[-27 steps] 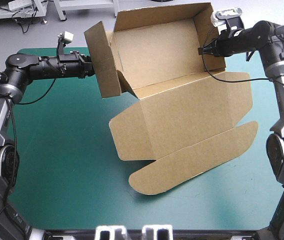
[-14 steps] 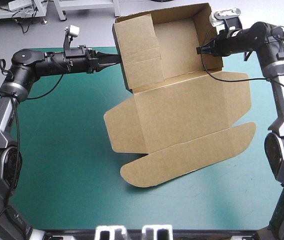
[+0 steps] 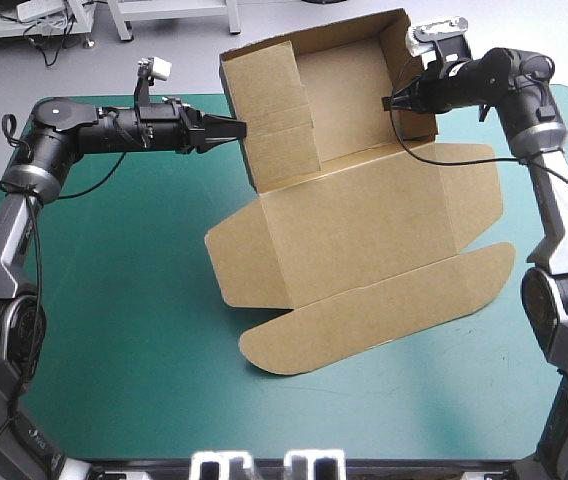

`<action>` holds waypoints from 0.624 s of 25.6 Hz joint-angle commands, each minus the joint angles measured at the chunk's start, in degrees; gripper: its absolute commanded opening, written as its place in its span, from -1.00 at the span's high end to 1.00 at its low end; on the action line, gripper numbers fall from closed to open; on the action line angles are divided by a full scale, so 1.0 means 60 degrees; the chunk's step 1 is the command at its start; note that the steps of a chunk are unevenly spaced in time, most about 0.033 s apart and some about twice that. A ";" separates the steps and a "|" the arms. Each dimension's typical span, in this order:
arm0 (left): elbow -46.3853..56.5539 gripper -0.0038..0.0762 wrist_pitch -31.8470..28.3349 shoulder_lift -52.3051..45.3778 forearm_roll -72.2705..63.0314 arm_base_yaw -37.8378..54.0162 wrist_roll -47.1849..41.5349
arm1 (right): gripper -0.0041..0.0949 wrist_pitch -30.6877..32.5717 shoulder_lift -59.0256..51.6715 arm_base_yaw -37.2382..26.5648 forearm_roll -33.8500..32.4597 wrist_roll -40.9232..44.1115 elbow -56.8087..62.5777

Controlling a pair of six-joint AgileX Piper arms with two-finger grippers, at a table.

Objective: Fold the box

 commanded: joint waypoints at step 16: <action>-0.0324 -0.01 -0.4185 -0.0532 0.4229 -0.0405 -0.4155 | 0.95 -0.0692 -0.0121 0.1379 0.1439 0.1308 -0.0320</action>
